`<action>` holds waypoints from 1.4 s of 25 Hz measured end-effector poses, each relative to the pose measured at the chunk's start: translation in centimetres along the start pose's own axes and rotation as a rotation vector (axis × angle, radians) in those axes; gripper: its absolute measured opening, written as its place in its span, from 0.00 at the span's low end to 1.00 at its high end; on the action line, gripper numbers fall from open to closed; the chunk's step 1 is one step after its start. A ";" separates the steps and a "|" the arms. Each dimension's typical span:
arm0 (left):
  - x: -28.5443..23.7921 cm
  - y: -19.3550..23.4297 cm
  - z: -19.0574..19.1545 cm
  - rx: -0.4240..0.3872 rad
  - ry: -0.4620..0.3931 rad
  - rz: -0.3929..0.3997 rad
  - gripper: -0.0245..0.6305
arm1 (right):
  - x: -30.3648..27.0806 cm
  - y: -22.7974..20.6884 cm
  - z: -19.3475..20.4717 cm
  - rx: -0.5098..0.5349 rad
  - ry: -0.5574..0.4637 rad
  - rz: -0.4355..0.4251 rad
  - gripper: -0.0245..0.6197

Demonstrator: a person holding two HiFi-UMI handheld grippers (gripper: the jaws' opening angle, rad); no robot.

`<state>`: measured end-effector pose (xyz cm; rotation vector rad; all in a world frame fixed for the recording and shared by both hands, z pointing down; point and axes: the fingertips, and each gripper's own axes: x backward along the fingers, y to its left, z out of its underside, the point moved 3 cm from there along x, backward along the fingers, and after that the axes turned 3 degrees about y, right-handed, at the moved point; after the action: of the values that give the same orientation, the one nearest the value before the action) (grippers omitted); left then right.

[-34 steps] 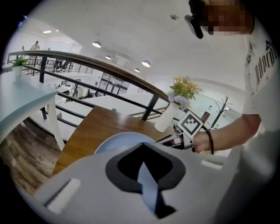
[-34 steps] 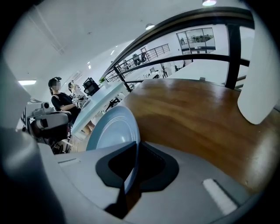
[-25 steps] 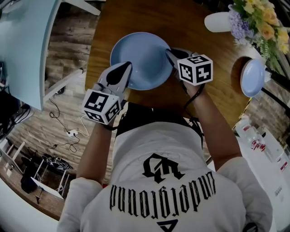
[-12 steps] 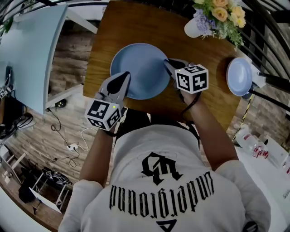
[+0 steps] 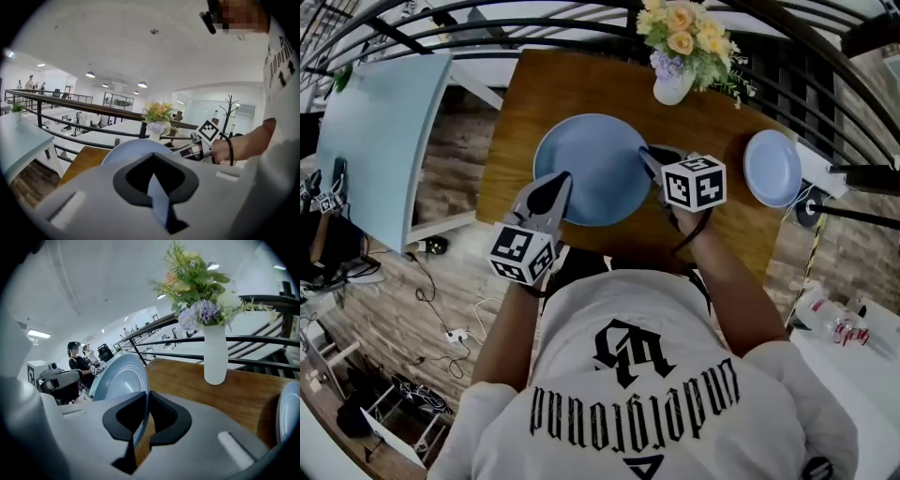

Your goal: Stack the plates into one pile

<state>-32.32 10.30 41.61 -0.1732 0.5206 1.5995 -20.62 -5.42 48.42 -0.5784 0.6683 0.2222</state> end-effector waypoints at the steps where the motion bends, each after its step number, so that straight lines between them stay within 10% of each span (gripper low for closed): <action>1: 0.1 -0.6 -0.4 -0.010 -0.005 -0.002 0.11 | 0.6 0.0 -0.1 -0.005 -0.009 -0.004 0.07; 14: -0.7 -7.0 -2.3 -0.068 -0.032 0.047 0.11 | 7.1 -1.5 0.5 -0.023 -0.086 0.014 0.07; 35: 0.2 -9.4 -3.5 -0.222 0.008 0.375 0.11 | 14.8 0.5 5.5 -0.236 -0.260 0.259 0.07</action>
<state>-23.86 9.08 36.33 -0.2599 0.3944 2.0245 -6.62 -1.70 42.23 -0.6745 0.4654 0.6144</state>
